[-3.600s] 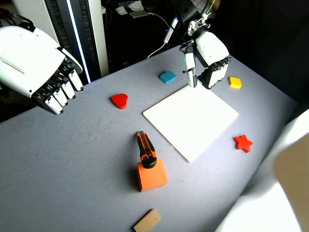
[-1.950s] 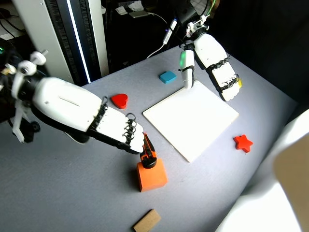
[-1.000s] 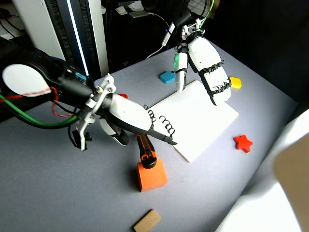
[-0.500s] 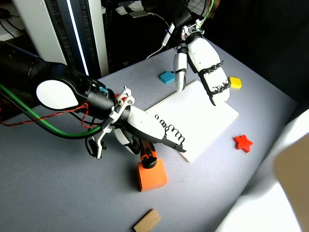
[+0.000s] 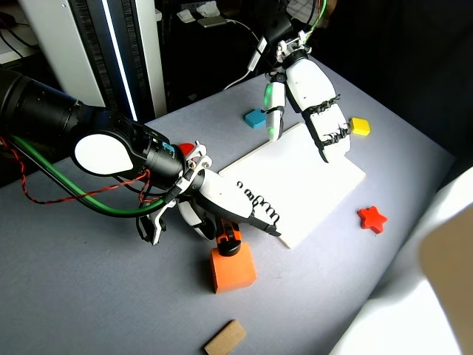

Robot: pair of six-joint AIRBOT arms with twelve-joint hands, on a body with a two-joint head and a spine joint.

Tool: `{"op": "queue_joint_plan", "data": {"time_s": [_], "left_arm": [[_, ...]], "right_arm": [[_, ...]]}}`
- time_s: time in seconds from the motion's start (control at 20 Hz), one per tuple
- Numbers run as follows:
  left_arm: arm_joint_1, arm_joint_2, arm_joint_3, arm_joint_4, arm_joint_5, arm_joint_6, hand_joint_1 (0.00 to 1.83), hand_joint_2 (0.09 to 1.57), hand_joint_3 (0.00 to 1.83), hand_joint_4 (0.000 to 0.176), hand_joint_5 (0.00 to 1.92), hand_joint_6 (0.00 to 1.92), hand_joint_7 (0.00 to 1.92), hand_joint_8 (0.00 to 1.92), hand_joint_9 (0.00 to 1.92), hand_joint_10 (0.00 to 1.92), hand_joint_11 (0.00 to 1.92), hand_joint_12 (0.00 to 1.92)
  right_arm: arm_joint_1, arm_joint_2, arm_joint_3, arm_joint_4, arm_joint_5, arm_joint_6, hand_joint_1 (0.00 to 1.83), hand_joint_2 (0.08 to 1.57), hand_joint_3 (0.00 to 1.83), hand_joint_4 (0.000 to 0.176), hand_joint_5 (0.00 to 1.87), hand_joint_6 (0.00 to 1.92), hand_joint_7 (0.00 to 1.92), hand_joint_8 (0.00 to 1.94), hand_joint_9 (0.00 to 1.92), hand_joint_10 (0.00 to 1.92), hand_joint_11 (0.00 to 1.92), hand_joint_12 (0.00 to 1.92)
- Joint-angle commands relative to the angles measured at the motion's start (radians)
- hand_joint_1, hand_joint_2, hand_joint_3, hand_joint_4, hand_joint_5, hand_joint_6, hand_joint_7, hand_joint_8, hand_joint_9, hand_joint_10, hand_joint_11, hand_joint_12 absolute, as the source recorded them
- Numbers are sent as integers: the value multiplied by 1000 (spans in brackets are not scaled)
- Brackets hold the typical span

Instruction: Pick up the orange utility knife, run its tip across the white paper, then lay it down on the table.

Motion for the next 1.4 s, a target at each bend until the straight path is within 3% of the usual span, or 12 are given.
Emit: {"op": "queue_joint_plan", "data": {"time_s": [0.0,0.05,0.1,0.15,0.25,0.3,0.45,0.5,0.75,0.9,1.1,1.35], "left_arm": [[-10,-1,-1,65,-90,1,0,1282,0,0,6,1,97,1,110,4,0,467],[-11,-4,0,65,-97,1,0,1282,0,1,4,0,95,0,112,3,0,452],[-13,-7,0,65,-103,1,0,1283,0,0,0,0,85,0,99,2,0,420],[-14,-10,1,65,-104,2,0,1284,0,0,0,0,84,0,85,2,0,390],[-15,-11,1,65,-104,3,0,1284,0,0,9,4,77,1,85,3,0,384],[-15,-11,1,65,-104,4,0,1282,0,0,14,4,83,2,97,6,0,435],[-13,-11,0,65,-104,4,0,1280,0,0,14,2,82,2,102,4,0,471],[-13,-11,0,65,-104,5,0,1281,0,0,24,5,89,4,106,5,0,469],[-14,-11,1,65,-104,7,0,1283,1,2,17,1,99,4,116,6,0,500],[-17,-11,0,65,-104,9,0,1286,1,2,18,1,96,1,113,3,0,472],[-18,-13,3,63,-104,10,0,1294,2,0,14,1,82,0,101,1,0,446],[-9,-9,43,6,-104,11,8,1295,1,2,20,0,91,2,123,5,0,430]], "right_arm": [[5,-1,2,-14,66,-11,1021,1422,5,0,405,1704,506,1796,234,1662,74,1900],[6,-1,2,-14,69,-11,1192,1418,5,0,437,1681,486,1910,358,1862,201,1917],[7,-2,2,-14,70,-11,1080,1410,4,0,510,1626,509,1935,533,1909,400,1920],[7,-1,2,-14,70,-11,1084,1077,653,0,596,1719,628,1940,754,1919,601,1921],[7,-1,2,-14,73,-11,1493,977,812,0,1492,1913,1672,1941,1766,1921,1710,1921],[7,0,2,-14,78,-11,1499,982,813,30,1589,1919,1813,1941,1890,1921,1879,1921],[14,6,1,-14,97,-11,1463,1043,651,165,1527,1921,1707,1941,1840,1921,1877,1921],[17,9,1,-14,99,-11,1481,1046,629,174,1509,1921,1672,1941,1812,1921,1852,1921],[38,31,-22,-14,128,21,1478,1025,599,176,1458,1921,1614,1941,1732,1921,1776,1921],[44,39,-29,-13,261,24,1451,1029,573,176,1363,1921,1519,1941,1675,1921,1740,1921],[51,40,-28,-13,427,-87,1484,1028,549,176,1396,1921,1531,1941,1673,1921,1742,1921],[-11,-17,36,-13,726,-373,1416,1086,500,176,1351,1921,1530,1941,1673,1921,1727,1921]]}}
